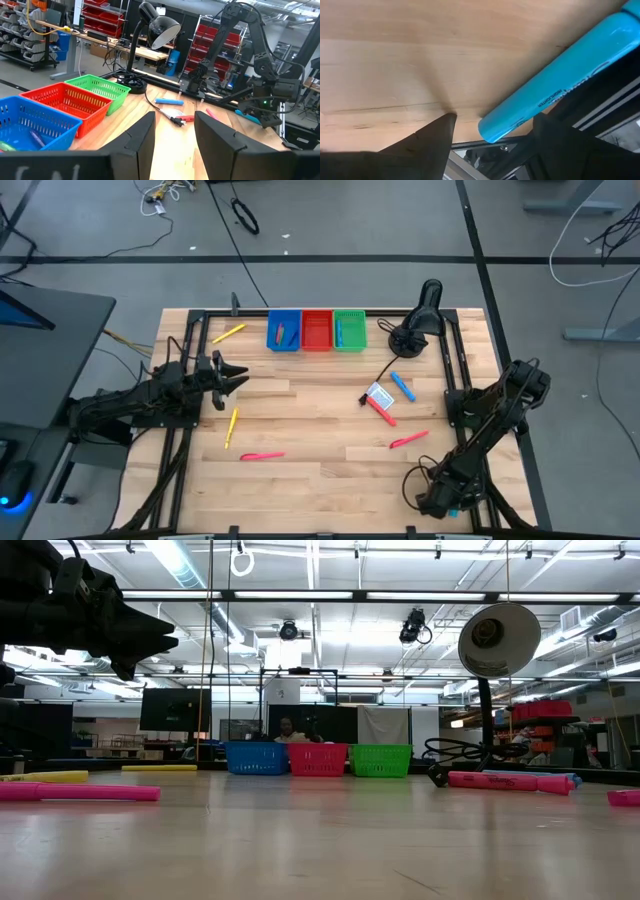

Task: Pick & Place Markers
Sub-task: Put the bottom blue highlighter into the green bin

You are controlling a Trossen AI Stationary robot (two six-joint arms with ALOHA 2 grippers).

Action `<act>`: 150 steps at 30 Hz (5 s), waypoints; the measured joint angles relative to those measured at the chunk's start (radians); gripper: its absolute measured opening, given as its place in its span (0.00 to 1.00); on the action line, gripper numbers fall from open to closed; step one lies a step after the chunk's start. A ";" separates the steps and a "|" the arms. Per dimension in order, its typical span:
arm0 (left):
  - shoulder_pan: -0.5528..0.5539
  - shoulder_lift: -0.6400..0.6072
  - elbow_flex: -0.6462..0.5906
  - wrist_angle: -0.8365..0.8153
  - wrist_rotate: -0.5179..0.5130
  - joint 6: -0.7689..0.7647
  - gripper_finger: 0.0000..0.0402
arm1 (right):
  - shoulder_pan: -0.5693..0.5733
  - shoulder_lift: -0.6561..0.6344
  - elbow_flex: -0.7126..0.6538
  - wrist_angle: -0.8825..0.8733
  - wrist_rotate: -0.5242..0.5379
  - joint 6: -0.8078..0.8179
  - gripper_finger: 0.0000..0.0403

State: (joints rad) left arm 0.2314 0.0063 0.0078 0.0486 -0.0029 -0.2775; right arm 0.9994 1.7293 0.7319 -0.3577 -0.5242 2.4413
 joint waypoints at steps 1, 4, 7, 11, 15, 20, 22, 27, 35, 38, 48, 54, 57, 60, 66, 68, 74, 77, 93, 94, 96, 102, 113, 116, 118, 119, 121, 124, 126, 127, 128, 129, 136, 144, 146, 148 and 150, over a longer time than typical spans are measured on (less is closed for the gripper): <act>0.000 0.000 0.000 0.000 0.000 0.000 0.35 | 0.002 -0.001 0.000 0.000 0.011 -0.007 0.69; 0.000 0.000 0.000 0.000 0.000 0.000 0.35 | 0.005 -0.001 0.000 -0.001 0.021 -0.019 0.69; 0.000 0.000 0.000 0.000 0.000 0.000 0.35 | 0.014 -0.003 0.000 -0.001 0.046 -0.040 0.69; 0.000 0.000 0.000 0.000 0.000 0.000 0.35 | 0.028 -0.004 0.000 0.010 0.068 -0.049 0.69; 0.000 0.000 0.000 0.000 0.000 0.000 0.35 | 0.038 -0.006 0.000 0.017 0.089 -0.050 0.69; 0.000 0.000 0.000 0.000 0.000 0.000 0.35 | 0.040 -0.010 0.000 0.023 0.115 -0.058 0.69; 0.000 0.000 0.000 0.000 0.000 0.000 0.35 | 0.036 -0.012 0.000 0.022 0.121 -0.057 0.69; 0.000 0.000 0.000 0.000 0.000 0.000 0.35 | 0.026 -0.035 -0.005 0.019 0.147 -0.052 0.69; 0.000 0.000 0.000 0.000 0.000 0.000 0.35 | 0.008 -0.074 -0.009 -0.018 0.212 -0.037 0.69; 0.000 0.000 0.000 0.000 0.000 0.000 0.35 | 0.000 -0.079 -0.010 -0.019 0.207 -0.039 0.69; 0.000 0.000 0.000 0.000 0.000 0.000 0.35 | -0.056 -0.154 -0.014 -0.115 0.202 -0.024 0.69; 0.000 0.000 0.000 0.000 0.000 0.000 0.35 | -0.108 -0.167 -0.013 -0.096 0.211 -0.016 0.69; 0.000 0.000 0.000 0.000 0.000 0.000 0.35 | -0.138 -0.167 -0.013 -0.096 0.214 -0.019 0.69; 0.000 0.000 0.000 0.000 0.000 0.000 0.35 | -0.163 -0.168 -0.012 -0.084 0.209 -0.016 0.69; 0.000 0.000 0.000 0.000 0.000 0.000 0.35 | -0.199 -0.170 -0.011 -0.070 0.230 -0.015 0.69; 0.000 0.000 0.000 0.000 0.000 0.000 0.35 | -0.205 -0.170 -0.010 -0.066 0.231 -0.013 0.69; 0.000 0.000 0.000 0.000 0.000 0.000 0.35 | -0.207 -0.170 -0.010 -0.063 0.232 -0.011 0.69; 0.000 0.000 0.000 0.000 0.000 0.000 0.35 | -0.204 -0.170 -0.010 -0.063 0.229 -0.011 0.69; 0.000 0.000 0.000 0.000 0.000 0.000 0.35 | -0.204 -0.171 -0.008 -0.146 0.228 -0.013 0.64; 0.000 0.000 0.000 0.000 0.000 0.000 0.35 | -0.204 -0.171 -0.008 -0.139 0.229 -0.014 0.62; 0.000 0.000 0.000 0.000 0.000 0.000 0.35 | -0.204 -0.171 -0.008 -0.124 0.237 -0.015 0.56; 0.000 0.000 0.000 0.000 0.000 0.000 0.35 | -0.204 -0.166 -0.008 -0.103 0.245 -0.023 0.37; 0.000 0.000 0.000 0.000 0.000 0.000 0.35 | -0.204 -0.122 -0.004 -0.029 0.231 -0.042 0.15; 0.000 0.000 0.000 0.000 0.000 0.000 0.35 | -0.204 -0.125 -0.005 -0.026 0.234 -0.047 0.15; 0.000 0.000 0.000 0.000 0.000 0.000 0.35 | -0.203 -0.135 -0.006 -0.031 0.248 -0.055 0.15; 0.000 0.000 0.000 0.000 0.000 0.000 0.35 | -0.203 -0.142 -0.007 -0.042 0.262 -0.059 0.15; 0.000 0.000 0.000 0.000 0.000 0.000 0.35 | -0.204 -0.153 0.005 -0.079 0.292 -0.069 0.14; 0.000 0.000 0.000 0.000 0.000 0.000 0.35 | -0.207 -0.179 0.027 -0.123 0.307 -0.083 0.14; 0.000 0.000 0.000 0.000 0.000 0.000 0.35 | -0.207 -0.198 0.038 -0.160 0.313 -0.087 0.14; 0.000 0.000 0.000 0.000 0.000 0.000 0.35 | -0.207 -0.211 0.046 -0.182 0.317 -0.094 0.14; 0.000 0.000 0.000 0.000 0.000 0.000 0.35 | -0.207 -0.225 0.058 -0.203 0.325 -0.099 0.14; 0.000 0.000 0.000 0.000 0.000 0.000 0.35 | -0.207 -0.239 0.071 -0.221 0.335 -0.107 0.14; 0.000 0.000 0.000 0.000 0.000 0.000 0.35 | -0.227 -0.336 0.188 -0.418 0.357 -0.216 0.14; 0.000 0.000 0.000 0.000 0.000 0.000 0.35 | -0.279 -0.362 0.430 -0.700 0.356 -0.447 0.13; 0.000 0.000 0.000 0.000 0.000 0.000 0.35 | -0.295 -0.362 0.498 -0.768 0.358 -0.498 0.13; 0.000 0.000 0.000 0.000 0.000 0.000 0.35 | -0.309 -0.362 0.566 -0.833 0.373 -0.544 0.13; 0.000 0.000 0.000 0.000 0.000 0.000 0.35 | -0.324 -0.362 0.626 -0.871 0.393 -0.583 0.13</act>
State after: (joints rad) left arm 0.2317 0.0059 0.0080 0.0483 -0.0030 -0.2775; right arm 0.6751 1.3670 1.3579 -1.2287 -0.1313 1.8583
